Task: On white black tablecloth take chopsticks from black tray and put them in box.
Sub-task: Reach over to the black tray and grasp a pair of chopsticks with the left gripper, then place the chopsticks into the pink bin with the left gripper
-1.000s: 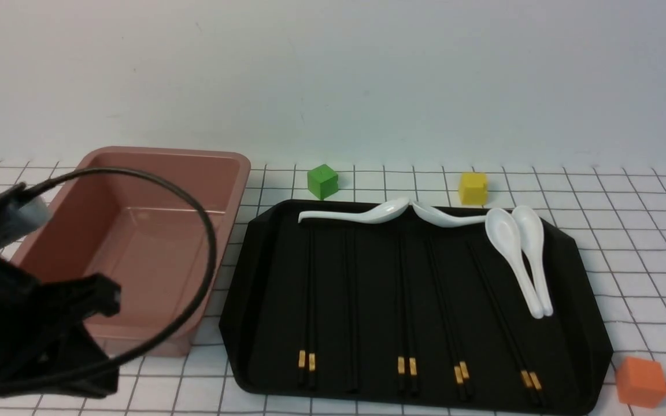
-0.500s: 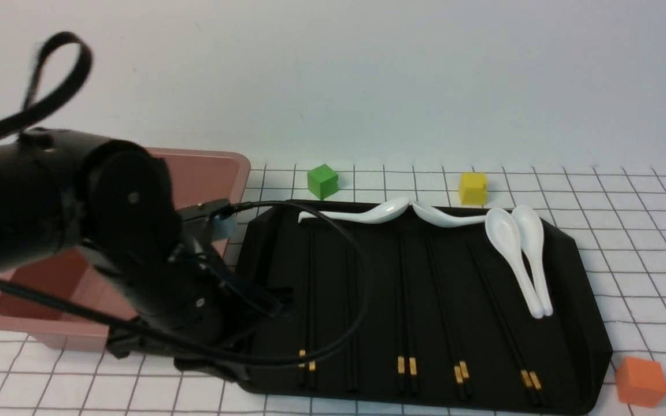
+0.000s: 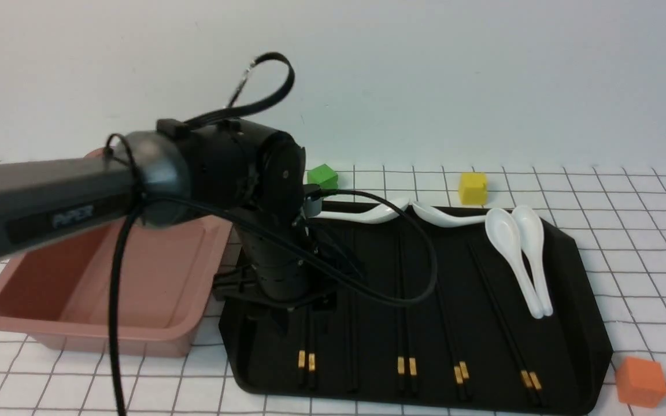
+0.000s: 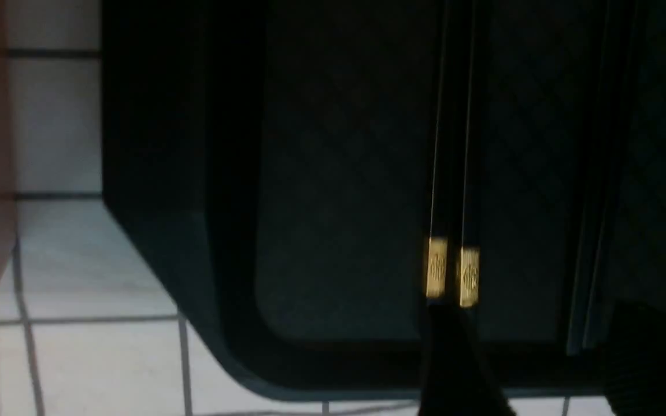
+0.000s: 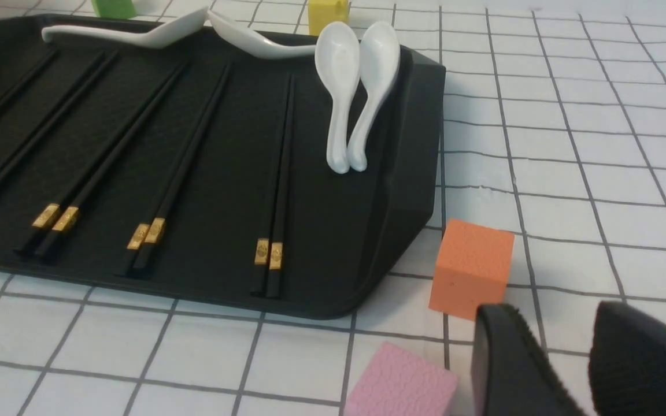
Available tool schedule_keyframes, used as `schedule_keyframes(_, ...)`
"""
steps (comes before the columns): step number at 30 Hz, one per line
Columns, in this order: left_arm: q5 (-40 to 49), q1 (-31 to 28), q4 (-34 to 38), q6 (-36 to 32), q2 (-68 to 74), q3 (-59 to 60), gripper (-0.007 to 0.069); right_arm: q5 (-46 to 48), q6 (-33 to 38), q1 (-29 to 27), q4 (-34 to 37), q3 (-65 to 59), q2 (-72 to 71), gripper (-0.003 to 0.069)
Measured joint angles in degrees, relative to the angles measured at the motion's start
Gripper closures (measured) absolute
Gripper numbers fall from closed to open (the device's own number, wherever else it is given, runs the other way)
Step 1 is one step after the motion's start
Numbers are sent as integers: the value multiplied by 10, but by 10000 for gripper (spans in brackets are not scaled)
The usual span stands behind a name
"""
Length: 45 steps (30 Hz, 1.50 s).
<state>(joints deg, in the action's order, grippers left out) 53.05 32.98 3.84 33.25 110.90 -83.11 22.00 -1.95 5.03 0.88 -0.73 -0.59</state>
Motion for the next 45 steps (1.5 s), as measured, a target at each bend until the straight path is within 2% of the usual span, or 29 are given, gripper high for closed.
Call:
schedule_keyframes(15, -34, 0, -16, -5, 93, -20, 279, 0, -1, 0, 0, 0, 0, 419)
schedule_keyframes(17, -25, 0, -17, -3, 95, -23, 344, 0, -1, 0, 0, 0, 0, 419)
schedule_keyframes(20, -9, 0, -17, 3, 94, -24, 506, 0, -1, 0, 0, 0, 0, 419)
schedule_keyframes(24, -6, 0, -9, 6, 67, -17, 500, 0, -2, 0, 0, 0, 0, 419)
schedule_keyframes(28, 19, -4, -15, 7, -53, -13, 500, 0, -2, 0, 0, 0, 0, 419)
schedule_keyframes(31, 51, -36, -33, 5, -137, -15, 500, 0, -2, 0, 0, 0, 0, 419)
schedule_keyframes(36, 111, -169, -78, -38, -200, -16, 500, 0, -2, 0, 0, 0, 0, 419)
schedule_keyframes(38, 96, -224, -79, -71, -190, -7, 500, 0, -2, 0, 0, 0, 0, 419)
schedule_keyframes(41, 48, -264, -75, -108, -159, 14, 500, 0, -2, 0, 0, 0, 0, 419)
schedule_keyframes(45, -6, -281, -78, -145, -110, 28, 500, 0, -2, 0, 0, 0, 0, 419)
